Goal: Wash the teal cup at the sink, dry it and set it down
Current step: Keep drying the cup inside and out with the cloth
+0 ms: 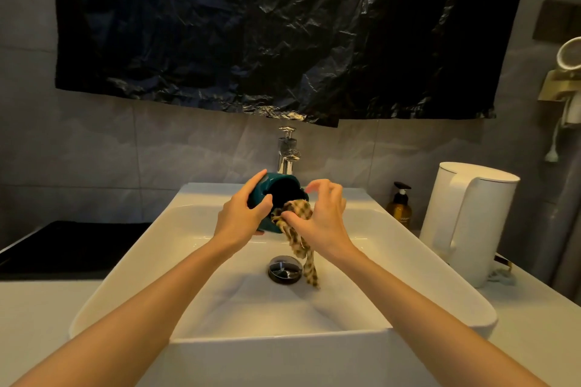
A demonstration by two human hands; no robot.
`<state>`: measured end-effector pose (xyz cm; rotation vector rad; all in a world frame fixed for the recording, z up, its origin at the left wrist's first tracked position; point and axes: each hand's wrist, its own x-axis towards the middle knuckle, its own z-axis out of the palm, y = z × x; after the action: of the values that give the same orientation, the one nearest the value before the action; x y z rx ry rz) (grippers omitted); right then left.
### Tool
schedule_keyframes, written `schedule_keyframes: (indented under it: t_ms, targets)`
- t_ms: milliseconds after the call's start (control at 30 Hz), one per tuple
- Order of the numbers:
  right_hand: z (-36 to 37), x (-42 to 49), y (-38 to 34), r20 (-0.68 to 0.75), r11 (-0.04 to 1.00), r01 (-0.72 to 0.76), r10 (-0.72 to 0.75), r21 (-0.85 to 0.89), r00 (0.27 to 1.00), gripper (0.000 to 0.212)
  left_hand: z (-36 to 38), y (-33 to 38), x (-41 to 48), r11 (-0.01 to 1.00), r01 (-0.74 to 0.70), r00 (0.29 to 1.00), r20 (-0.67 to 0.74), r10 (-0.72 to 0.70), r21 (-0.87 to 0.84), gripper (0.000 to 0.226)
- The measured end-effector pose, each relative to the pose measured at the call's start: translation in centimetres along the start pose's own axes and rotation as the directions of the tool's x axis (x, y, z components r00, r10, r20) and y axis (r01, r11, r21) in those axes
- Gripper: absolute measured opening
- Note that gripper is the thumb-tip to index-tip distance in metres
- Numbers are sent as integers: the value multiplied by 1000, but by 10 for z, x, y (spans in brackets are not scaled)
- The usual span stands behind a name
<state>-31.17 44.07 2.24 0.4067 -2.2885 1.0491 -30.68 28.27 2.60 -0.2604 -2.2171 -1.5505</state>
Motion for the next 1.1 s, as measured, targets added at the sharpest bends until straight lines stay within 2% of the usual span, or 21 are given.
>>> schedule_keyframes:
  t_ms: [100, 167, 200, 233, 267, 300, 367, 400, 467, 533, 600, 667, 733, 767, 800, 867, 933, 1000, 1033, 1100]
  targets:
    - [0, 5, 5, 64, 945, -324, 321, 49, 945, 68, 3, 2, -3, 997, -72, 997, -19, 73, 39, 51]
    - [0, 9, 9, 221, 839, -522, 487, 150, 845, 75, 5, 3, -4, 993, -110, 993, -27, 112, 47, 52]
    - [2, 12, 8, 335, 740, -637, 557, 213, 760, 80, 7, 2, -4, 992, -118, 992, -28, 120, 46, 52]
    - [4, 14, 6, 449, 630, -735, 597, 251, 665, 84, 8, 2, -4, 991, -123, 992, -27, 124, 46, 52]
    - [7, 16, 7, 534, 546, -787, 591, 287, 605, 81, 9, 2, -5, 991, -124, 992, -23, 126, 49, 52]
    - [11, 20, 9, 593, 493, -806, 557, 327, 581, 71, 10, 2, -5, 991, -123, 992, -19, 125, 54, 52]
    - [15, 24, 10, 646, 468, -795, 478, 386, 595, 44, 10, 2, -6, 991, -116, 993, -13, 117, 68, 52]
    - [16, 24, 11, 642, 474, -785, 467, 399, 608, 37, 9, 2, -6, 991, -114, 993, -7, 115, 75, 53]
    - [16, 24, 11, 609, 501, -767, 480, 401, 632, 35, 9, 2, -5, 991, -113, 994, 18, 112, 74, 54]
    - [16, 24, 10, 536, 590, -727, 509, 352, 673, 37, 9, 3, -5, 996, -86, 996, 40, 85, 35, 55]
    - [14, 23, 10, 388, 775, -597, 496, 206, 777, 41, 10, 4, -6, 998, -60, 997, 54, 59, 6, 56]
    - [9, 21, 12, 229, 922, -379, 355, 73, 906, 46, 10, 5, -6, 998, -65, 995, 72, 64, 9, 56]
    - [6, 20, 14, 148, 981, -192, 187, 21, 971, 53, 9, 6, -6, 997, -77, 994, 79, 76, 10, 56]
    - [6, 18, 13, 138, 987, -159, 154, 21, 978, 53, 8, 6, -5, 996, -84, 994, 75, 82, 15, 56]
    - [8, 18, 14, 137, 984, -174, 166, 48, 976, 52, 8, 6, -5, 996, -92, 994, 70, 90, 24, 55]
    - [12, 18, 12, 205, 928, -337, 302, 162, 931, 45, 7, 7, -6, 994, -102, 994, 54, 99, 45, 55]
    - [15, 19, 9, 359, 767, -554, 442, 325, 822, 37, 6, 6, -6, 996, -83, 996, 39, 81, 38, 53]
    - [13, 18, 5, 538, 553, -699, 455, 453, 709, 29, 6, 5, -6, 997, -72, 997, 29, 71, 37, 53]
    - [12, 18, 5, 583, 502, -725, 439, 471, 683, 28, 6, 5, -5, 996, -75, 997, 33, 73, 48, 53]
    - [13, 19, 8, 589, 513, -724, 434, 461, 682, 30, 7, 5, -5, 996, -75, 996, 62, 71, 50, 54]
